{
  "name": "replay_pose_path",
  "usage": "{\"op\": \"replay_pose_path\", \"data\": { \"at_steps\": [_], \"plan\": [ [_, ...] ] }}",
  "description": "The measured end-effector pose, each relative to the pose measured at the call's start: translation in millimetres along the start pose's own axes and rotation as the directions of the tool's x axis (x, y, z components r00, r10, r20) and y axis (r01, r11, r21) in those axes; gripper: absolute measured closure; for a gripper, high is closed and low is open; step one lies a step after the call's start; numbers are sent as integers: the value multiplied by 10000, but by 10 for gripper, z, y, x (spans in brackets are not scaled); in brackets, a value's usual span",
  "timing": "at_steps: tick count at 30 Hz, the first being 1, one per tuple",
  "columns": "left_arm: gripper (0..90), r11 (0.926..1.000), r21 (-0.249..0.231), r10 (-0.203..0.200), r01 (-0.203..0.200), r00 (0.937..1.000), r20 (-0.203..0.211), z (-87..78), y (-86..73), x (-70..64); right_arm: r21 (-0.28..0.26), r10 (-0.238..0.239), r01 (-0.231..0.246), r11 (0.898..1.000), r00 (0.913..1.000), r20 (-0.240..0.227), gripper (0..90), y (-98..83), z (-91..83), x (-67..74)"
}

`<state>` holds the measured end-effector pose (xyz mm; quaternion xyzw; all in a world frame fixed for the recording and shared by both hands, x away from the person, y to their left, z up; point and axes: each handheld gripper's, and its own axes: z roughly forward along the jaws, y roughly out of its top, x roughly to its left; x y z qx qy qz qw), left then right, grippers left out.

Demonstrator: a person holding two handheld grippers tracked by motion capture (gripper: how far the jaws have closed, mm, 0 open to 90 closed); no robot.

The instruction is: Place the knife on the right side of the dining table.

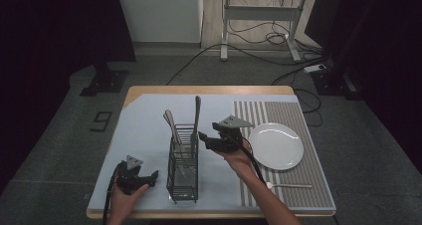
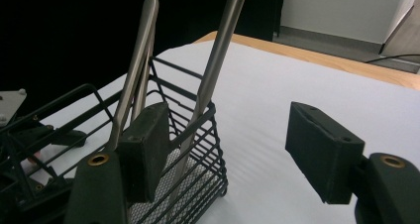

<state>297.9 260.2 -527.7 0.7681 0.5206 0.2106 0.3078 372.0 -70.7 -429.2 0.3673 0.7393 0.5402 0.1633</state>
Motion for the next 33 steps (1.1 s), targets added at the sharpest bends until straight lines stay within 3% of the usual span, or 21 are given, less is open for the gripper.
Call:
{"op": "replay_pose_path", "data": {
  "at_steps": [26, 33],
  "plan": [
    [117, 10000, 4, 5, -5, 10000, -4, 0, -1, 0, -128, -5, 2, 9999, 9997, -235, 392, 172, 186, 42],
    [116, 10000, 2, 14, -14, 10000, -1, 0, 0, 1, -109, -174, 174, 9998, 9998, -27, 416, 218, 254, 27]
  ]
}}
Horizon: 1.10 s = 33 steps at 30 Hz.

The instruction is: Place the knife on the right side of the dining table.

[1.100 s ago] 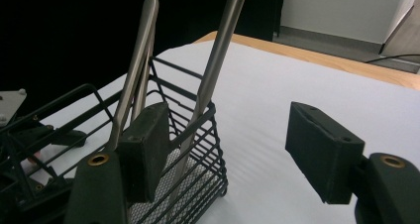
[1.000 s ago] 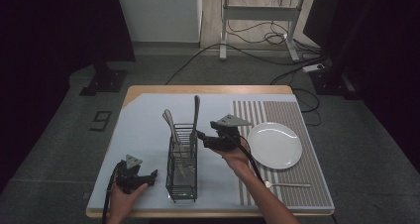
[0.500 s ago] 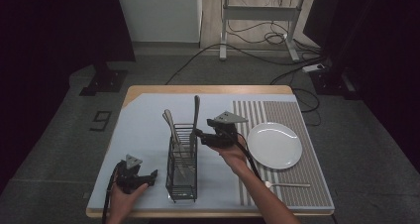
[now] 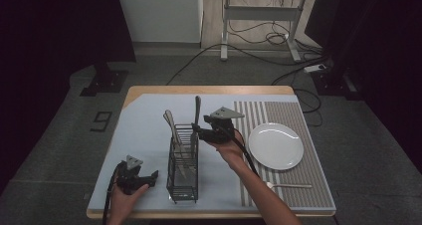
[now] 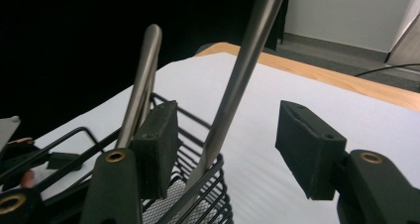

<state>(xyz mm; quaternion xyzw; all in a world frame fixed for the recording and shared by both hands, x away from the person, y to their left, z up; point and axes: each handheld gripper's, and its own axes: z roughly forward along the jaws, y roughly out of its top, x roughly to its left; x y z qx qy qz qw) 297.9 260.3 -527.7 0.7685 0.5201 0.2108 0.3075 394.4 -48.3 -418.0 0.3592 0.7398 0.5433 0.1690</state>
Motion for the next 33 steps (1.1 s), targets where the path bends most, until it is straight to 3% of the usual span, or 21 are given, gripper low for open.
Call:
{"op": "replay_pose_path", "data": {
  "at_steps": [2, 7, 10, 14, 18, 21, 27, 30, 33],
  "plan": [
    [117, 10000, -10, -11, 11, 10000, -2, 1, 0, 0, 48, -260, 260, 9997, 9996, 145, 429, 15, 26, -19],
    [116, 10000, -7, -5, 5, 10000, -1, 1, 0, 0, 9, -158, 158, 9999, 9999, -12, 459, 46, 53, -44],
    [116, 10000, -10, -4, 4, 10000, -1, 1, 0, 0, -6, -289, 289, 9996, 9993, -253, 560, 81, 97, -38],
    [116, 10000, -9, -6, 6, 10000, 1, 1, 0, 0, 1, -411, 412, 9992, 9977, -532, 628, 102, 130, -29],
    [116, 10000, 3, -4, 4, 10000, 5, 0, 0, 1, -11, -449, 448, 9990, 9983, -369, 742, 111, 149, -36],
    [116, 10000, -7, -3, 3, 10000, 1, 1, 0, 0, 7, 168, -168, 9999, 9964, -828, 768, 114, 152, -105],
    [116, 10000, -3, -11, 11, 10000, 7, 1, 1, 1, -224, 346, -383, 9990, 9887, -1459, 813, 123, 107, -108],
    [116, 10000, -3, -8, 8, 10000, 4, 1, 0, 0, -422, 336, -421, 9982, 9820, -1857, 835, 139, 60, -84],
    [116, 10000, -16, -20, 20, 10000, -4, 1, 0, -1, -591, -124, 26, 9982, 9860, -1661, 836, 150, 15, -34]
  ]
}}
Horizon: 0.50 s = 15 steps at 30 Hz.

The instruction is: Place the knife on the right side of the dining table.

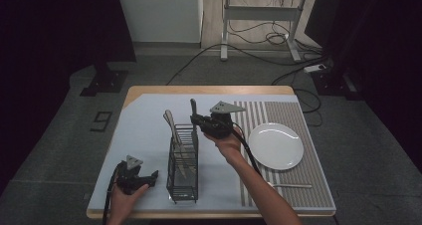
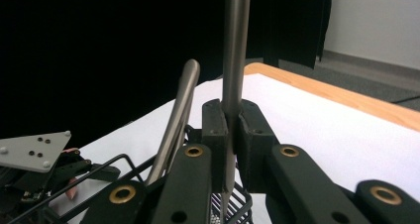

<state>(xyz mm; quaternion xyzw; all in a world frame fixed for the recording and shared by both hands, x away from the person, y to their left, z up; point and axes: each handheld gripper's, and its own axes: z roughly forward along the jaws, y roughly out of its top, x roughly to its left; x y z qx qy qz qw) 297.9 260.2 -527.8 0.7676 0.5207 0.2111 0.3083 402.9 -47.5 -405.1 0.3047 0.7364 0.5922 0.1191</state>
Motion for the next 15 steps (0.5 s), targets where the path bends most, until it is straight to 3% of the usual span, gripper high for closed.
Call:
{"op": "replay_pose_path", "data": {
  "at_steps": [6, 15],
  "plan": [
    [116, 10000, 19, 10, -10, 10000, 0, -1, 0, 0, -526, -8, 1, 9986, 9999, -126, 836, 51, -144, 22],
    [117, 10000, -14, 7, -7, 10000, -13, 1, -1, -1, -1487, -939, 862, 9851, 9946, -453, 836, 176, -455, 114]
  ]
}}
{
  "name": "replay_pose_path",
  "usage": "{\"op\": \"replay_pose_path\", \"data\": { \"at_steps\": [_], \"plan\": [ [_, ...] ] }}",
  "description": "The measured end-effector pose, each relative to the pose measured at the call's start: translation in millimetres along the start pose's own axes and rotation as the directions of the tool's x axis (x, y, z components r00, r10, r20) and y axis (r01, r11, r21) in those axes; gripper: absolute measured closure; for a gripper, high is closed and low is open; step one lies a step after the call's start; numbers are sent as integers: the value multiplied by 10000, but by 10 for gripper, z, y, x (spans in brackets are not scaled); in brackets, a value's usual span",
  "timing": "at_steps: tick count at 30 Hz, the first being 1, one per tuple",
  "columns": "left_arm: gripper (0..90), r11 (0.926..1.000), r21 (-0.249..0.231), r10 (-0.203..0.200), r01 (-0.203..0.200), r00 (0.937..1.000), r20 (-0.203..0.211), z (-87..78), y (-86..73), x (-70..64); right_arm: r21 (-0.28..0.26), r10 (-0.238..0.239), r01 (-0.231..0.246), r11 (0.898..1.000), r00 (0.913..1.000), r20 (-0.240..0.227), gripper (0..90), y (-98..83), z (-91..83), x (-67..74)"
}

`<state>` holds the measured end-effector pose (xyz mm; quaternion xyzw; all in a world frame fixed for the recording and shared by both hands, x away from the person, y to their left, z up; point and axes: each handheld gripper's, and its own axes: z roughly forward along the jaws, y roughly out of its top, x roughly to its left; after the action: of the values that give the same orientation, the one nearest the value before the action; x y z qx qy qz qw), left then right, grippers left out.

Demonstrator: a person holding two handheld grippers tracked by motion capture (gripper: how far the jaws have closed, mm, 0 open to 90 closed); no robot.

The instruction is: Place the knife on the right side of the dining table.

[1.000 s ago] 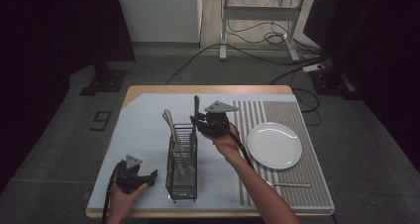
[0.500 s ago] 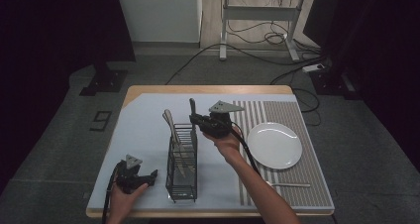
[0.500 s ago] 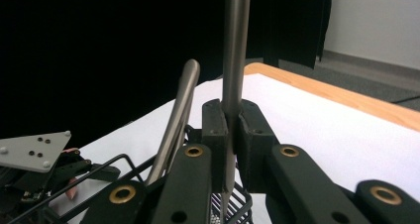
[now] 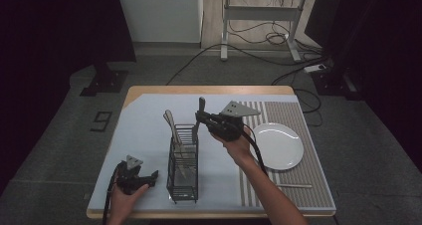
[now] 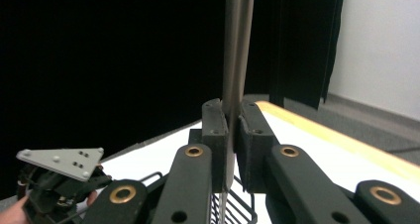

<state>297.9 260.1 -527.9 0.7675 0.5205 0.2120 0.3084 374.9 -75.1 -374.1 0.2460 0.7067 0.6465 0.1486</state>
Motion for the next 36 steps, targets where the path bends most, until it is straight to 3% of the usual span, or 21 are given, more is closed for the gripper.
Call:
{"op": "replay_pose_path", "data": {
  "at_steps": [8, 14, 18, 23, 36],
  "plan": [
    [116, 10000, 9, 1, -1, 10000, 4, -1, 1, 0, -722, -122, 123, 9973, 9999, 23, 837, 176, -250, 30],
    [117, 10000, 2, 2, -2, 10000, -1, 0, 0, 0, -1246, 139, -124, 9921, 9998, 111, 837, 235, -369, -3],
    [116, 10000, 14, 13, -13, 10000, 11, -1, 0, 1, -1490, 50, 22, 9888, 9989, 476, 837, 261, -454, -32],
    [116, 10000, 9, 15, -15, 10000, 2, -1, 0, 0, -1252, 84, 16, 9921, 9968, 799, 837, 203, -496, -121],
    [116, 10000, 32, 17, -17, 10000, 9, -2, 1, 1, -407, 262, -200, 9990, 9872, 1571, 836, -152, -391, -362]
  ]
}}
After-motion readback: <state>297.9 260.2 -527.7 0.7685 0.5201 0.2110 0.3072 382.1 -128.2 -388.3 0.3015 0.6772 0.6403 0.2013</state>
